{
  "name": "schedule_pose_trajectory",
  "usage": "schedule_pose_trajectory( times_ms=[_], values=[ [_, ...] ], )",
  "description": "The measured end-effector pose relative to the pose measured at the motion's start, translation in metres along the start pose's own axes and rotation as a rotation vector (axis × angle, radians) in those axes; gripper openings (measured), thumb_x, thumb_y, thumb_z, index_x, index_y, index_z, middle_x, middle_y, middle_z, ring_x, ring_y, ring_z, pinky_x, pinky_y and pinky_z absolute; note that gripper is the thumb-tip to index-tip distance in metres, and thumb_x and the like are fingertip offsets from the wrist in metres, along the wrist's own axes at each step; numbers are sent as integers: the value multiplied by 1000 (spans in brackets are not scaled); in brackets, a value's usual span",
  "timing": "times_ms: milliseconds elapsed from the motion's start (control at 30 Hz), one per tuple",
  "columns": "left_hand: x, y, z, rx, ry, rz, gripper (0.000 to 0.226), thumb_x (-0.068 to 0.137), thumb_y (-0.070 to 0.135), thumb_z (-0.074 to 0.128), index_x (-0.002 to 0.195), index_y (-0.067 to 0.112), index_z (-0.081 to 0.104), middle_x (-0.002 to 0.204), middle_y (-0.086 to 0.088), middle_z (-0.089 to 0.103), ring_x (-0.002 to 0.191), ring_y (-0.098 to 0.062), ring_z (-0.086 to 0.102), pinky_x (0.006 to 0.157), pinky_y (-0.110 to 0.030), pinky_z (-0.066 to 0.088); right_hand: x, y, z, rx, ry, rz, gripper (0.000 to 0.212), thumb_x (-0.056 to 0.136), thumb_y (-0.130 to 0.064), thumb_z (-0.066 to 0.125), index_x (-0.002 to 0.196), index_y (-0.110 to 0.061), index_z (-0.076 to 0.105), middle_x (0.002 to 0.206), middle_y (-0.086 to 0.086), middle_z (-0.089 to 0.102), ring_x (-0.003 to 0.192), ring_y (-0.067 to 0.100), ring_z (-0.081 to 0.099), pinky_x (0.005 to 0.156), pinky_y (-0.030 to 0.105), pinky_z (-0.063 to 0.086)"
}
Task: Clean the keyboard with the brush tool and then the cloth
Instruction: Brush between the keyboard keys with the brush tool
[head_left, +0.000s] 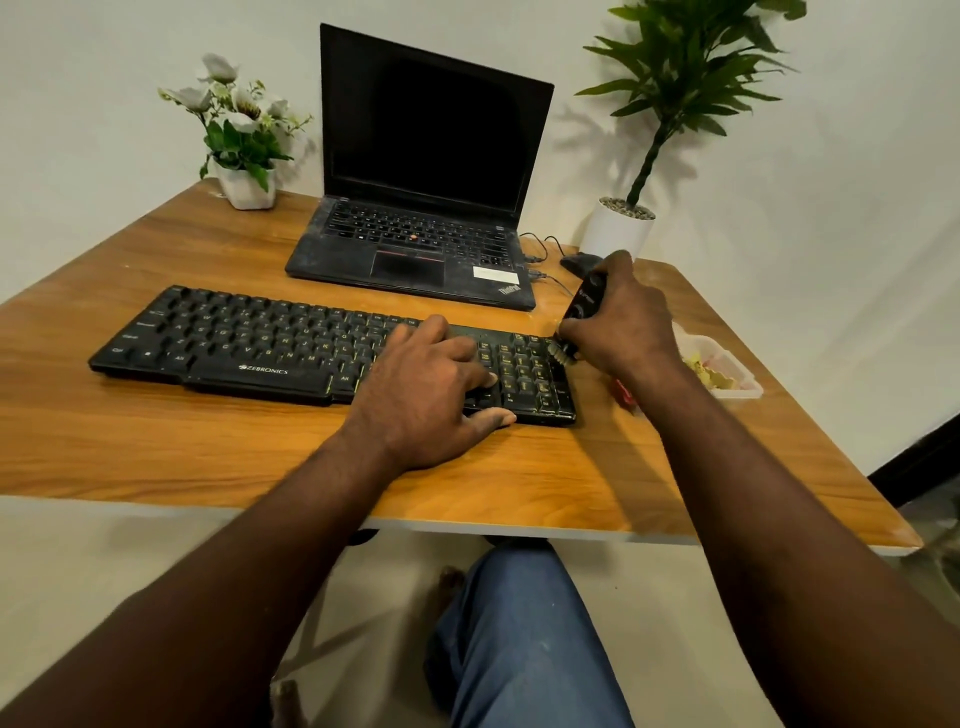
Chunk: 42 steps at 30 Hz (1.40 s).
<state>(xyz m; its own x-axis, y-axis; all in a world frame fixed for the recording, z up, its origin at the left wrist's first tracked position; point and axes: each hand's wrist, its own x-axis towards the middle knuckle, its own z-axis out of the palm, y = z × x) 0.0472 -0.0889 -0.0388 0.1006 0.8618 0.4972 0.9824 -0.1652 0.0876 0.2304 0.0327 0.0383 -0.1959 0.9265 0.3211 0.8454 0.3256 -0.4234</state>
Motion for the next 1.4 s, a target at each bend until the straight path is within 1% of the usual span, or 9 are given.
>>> schedule_pose_trajectory(
  times_ms=[233, 433, 533, 733, 833, 1067, 1267, 1333, 1400],
  values=[
    [1, -1, 1, -2, 10, -2, 69, 86, 82, 43, 119, 31, 75, 108, 12, 66, 108, -15, 45, 88, -40, 39, 8, 2, 10, -40, 37, -52, 77, 77, -26, 87, 137, -25, 39, 130, 11, 61, 113, 31, 63, 80, 38, 57],
    [0, -1, 2, 7, 1, -6, 69, 86, 83, 44, 121, 32, 74, 108, 12, 65, 109, -16, 44, 87, -39, 38, -52, 17, -15, -4, -17, -43, 79, 82, -31, 85, 142, -32, 34, 104, 1, 61, 86, 21, 60, 67, 31, 52],
    [0, -1, 2, 10, -1, -7, 69, 86, 83, 43, 121, 32, 74, 109, 11, 65, 109, -16, 44, 88, -40, 37, -79, 24, -20, 45, 11, -23, 72, 83, -33, 85, 138, -30, 37, 117, 7, 68, 94, 25, 68, 65, 30, 55],
    [-1, 0, -1, -8, -10, -11, 68, 86, 81, 46, 122, 32, 73, 111, 11, 65, 111, -16, 44, 89, -39, 37, -115, 19, -5, 203, 193, 54, 73, 84, -32, 84, 139, -37, 37, 116, 4, 70, 101, 24, 71, 77, 34, 62],
    [0, 0, -2, -7, -31, -7, 64, 85, 79, 53, 125, 32, 72, 112, 11, 63, 113, -16, 43, 92, -40, 38, -133, 4, 9, 302, 252, 18, 73, 83, -31, 85, 138, -39, 38, 108, -5, 68, 94, 18, 71, 74, 30, 62],
    [-2, 0, -4, -16, -26, -7, 56, 87, 69, 59, 126, 32, 71, 110, 12, 61, 111, -16, 42, 90, -38, 37, -152, -14, 37, 316, 337, -133, 75, 83, -28, 86, 145, -30, 45, 114, -11, 65, 95, 3, 61, 79, 20, 55],
    [0, -2, 0, -19, -20, -6, 65, 85, 79, 56, 127, 32, 71, 112, 11, 62, 113, -16, 43, 91, -39, 38, -148, 26, 17, 315, 433, 159, 78, 85, -29, 84, 147, -37, 37, 122, 2, 67, 103, 24, 70, 81, 32, 58],
    [0, -1, 0, -21, -15, -6, 64, 85, 78, 57, 127, 32, 71, 111, 11, 62, 112, -16, 43, 91, -39, 39, -151, 15, 21, 375, 418, 119, 83, 83, -30, 86, 148, -37, 35, 115, -4, 66, 93, 14, 69, 74, 27, 60],
    [-1, -1, -1, -21, -12, -5, 62, 85, 76, 57, 127, 32, 70, 110, 11, 61, 111, -15, 42, 91, -39, 39, -152, 1, 30, 418, 387, 3, 81, 80, -29, 88, 146, -34, 40, 103, -21, 62, 85, 0, 67, 73, 20, 59]
  ],
)
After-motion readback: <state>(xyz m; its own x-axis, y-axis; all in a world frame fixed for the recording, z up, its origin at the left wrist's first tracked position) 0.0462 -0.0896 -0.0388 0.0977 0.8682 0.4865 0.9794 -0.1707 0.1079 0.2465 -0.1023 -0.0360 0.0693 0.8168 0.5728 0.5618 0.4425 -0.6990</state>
